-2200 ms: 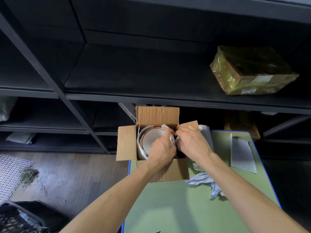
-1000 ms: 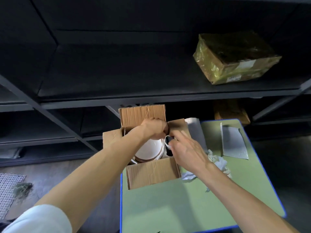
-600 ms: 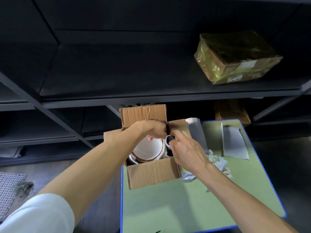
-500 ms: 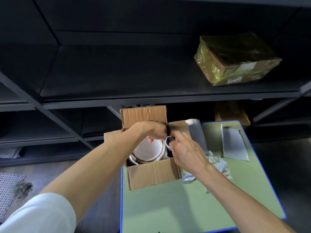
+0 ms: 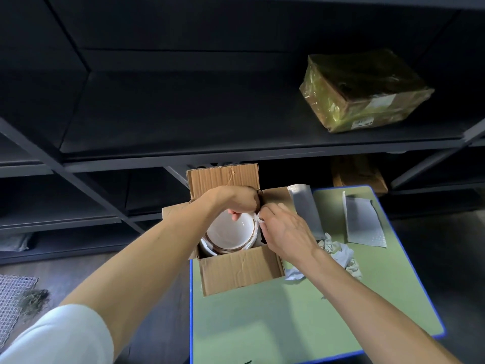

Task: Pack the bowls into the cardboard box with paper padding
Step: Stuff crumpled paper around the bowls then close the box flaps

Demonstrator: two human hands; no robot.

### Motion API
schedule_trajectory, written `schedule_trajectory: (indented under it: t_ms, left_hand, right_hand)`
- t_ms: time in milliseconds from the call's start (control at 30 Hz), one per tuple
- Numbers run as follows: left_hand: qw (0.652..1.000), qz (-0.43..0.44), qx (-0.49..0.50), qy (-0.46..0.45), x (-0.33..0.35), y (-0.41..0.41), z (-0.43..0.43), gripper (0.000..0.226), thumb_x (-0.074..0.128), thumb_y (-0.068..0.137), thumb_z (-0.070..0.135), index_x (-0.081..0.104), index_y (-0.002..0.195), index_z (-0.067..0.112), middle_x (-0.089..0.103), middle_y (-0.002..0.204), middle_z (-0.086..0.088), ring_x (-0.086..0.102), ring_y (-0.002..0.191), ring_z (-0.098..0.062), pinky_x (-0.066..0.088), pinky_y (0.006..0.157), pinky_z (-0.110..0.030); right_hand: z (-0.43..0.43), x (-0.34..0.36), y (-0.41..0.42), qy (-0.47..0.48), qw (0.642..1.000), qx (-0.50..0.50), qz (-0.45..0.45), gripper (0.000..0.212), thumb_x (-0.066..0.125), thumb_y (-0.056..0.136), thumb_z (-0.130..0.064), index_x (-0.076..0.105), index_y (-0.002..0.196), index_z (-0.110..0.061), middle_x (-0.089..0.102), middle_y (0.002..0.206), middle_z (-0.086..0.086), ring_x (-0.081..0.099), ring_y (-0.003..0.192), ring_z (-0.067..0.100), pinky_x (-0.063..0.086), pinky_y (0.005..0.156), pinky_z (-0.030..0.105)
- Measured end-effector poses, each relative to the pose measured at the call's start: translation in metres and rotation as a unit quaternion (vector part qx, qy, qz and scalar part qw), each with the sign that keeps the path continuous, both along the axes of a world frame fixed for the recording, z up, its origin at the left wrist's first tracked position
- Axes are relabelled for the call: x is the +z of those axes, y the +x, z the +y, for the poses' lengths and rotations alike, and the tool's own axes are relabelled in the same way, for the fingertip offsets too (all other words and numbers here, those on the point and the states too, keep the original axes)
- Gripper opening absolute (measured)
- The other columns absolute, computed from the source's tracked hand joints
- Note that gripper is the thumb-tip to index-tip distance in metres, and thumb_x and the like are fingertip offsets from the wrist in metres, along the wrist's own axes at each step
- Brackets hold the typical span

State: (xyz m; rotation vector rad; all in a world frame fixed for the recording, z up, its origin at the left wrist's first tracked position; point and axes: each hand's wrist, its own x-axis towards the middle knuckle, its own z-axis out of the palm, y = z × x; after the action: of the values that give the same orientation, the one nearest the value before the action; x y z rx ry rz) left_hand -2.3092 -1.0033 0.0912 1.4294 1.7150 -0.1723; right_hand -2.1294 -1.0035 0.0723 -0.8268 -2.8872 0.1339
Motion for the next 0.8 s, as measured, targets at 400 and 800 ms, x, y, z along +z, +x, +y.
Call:
schedule_trajectory:
  t_ms: [400,800]
  left_hand:
    - [0.999,0.032,-0.014,0.038,0.004,0.005,-0.011,0.026,0.04,0.093,0.026,0.054,0.077,0.011,0.061,0.073,-0.008,0.057,0.055,-0.023,0.047,0.059,-0.032]
    - [0.996,0.061,-0.057,0.042,0.007,0.006,-0.02,0.027,0.032,0.096,0.017,0.058,0.091,0.011,0.066,0.078,-0.009,0.067,0.068,-0.026,0.042,0.063,-0.033]
  right_hand:
    - [-0.005,-0.004,-0.007,0.004,0.999,-0.015,-0.03,0.019,0.073,0.059,0.004,0.063,0.062,-0.012,0.059,0.072,0.002,0.053,0.069,0.025,0.04,0.046,0.031]
    - [0.007,-0.014,-0.022,-0.007,0.998,0.013,-0.059,0.02,0.075,0.047,0.006,0.067,0.056,-0.009,0.06,0.06,0.003,0.059,0.071,0.028,0.04,0.043,0.029]
